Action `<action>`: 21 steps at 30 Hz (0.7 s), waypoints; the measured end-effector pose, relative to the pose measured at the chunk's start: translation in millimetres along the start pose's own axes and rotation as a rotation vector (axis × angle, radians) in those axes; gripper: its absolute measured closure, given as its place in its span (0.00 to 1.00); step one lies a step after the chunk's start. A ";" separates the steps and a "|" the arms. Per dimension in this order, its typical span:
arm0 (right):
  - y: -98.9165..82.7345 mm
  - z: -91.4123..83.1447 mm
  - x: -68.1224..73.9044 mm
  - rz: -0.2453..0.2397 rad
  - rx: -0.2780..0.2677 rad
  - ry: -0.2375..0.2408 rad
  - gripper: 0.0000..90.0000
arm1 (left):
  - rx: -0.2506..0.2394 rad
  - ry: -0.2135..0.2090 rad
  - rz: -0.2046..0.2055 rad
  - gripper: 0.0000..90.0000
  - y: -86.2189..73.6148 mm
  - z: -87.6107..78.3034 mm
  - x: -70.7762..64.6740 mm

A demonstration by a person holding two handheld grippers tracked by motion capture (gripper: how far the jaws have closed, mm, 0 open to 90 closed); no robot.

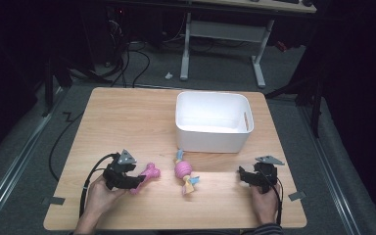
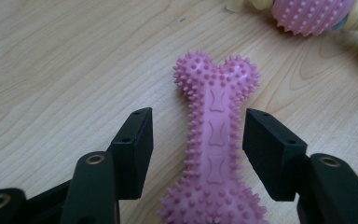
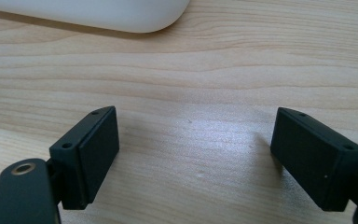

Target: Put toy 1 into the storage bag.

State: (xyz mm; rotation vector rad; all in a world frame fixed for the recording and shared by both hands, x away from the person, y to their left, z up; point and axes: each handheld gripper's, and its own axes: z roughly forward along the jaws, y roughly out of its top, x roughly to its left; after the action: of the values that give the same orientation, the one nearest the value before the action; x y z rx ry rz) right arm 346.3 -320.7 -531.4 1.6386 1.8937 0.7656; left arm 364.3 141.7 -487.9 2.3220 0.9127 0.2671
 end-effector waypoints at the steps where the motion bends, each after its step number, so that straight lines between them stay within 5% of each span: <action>1: 0.0 0.0 0.0 0.000 0.000 0.000 0.17 | 0.009 -0.001 0.006 0.48 1.6 1.5 -1.2; 21: -0.1 -0.1 0.1 -0.001 0.000 0.001 0.17 | 0.139 0.005 0.049 0.53 14.2 23.9 -7.1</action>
State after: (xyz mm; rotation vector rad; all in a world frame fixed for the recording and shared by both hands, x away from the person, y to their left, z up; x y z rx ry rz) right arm 346.1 -320.6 -531.4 1.6380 1.8949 0.7662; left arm 376.2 117.4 -497.7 2.4743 0.9034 0.2361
